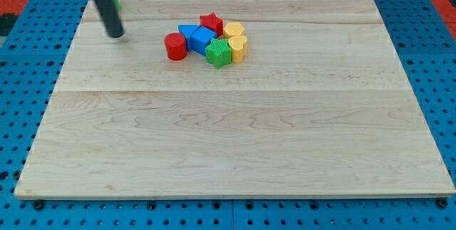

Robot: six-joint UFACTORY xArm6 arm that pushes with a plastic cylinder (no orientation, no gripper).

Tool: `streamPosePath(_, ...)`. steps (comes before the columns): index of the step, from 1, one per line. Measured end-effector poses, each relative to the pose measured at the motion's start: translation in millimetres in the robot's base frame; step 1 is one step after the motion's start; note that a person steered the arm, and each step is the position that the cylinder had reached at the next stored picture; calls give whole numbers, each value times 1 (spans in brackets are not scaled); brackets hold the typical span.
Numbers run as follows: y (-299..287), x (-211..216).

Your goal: Nudge the group of blocks left and down a bit

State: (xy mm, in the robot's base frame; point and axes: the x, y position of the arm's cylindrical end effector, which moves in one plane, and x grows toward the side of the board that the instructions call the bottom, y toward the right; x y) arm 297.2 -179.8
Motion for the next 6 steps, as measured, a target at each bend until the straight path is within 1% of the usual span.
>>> streamPosePath(1,60,-39)
streamPosePath(2,126,-49)
streamPosePath(3,208,-36)
streamPosePath(4,222,-21)
streamPosePath(5,190,-17)
streamPosePath(6,179,0)
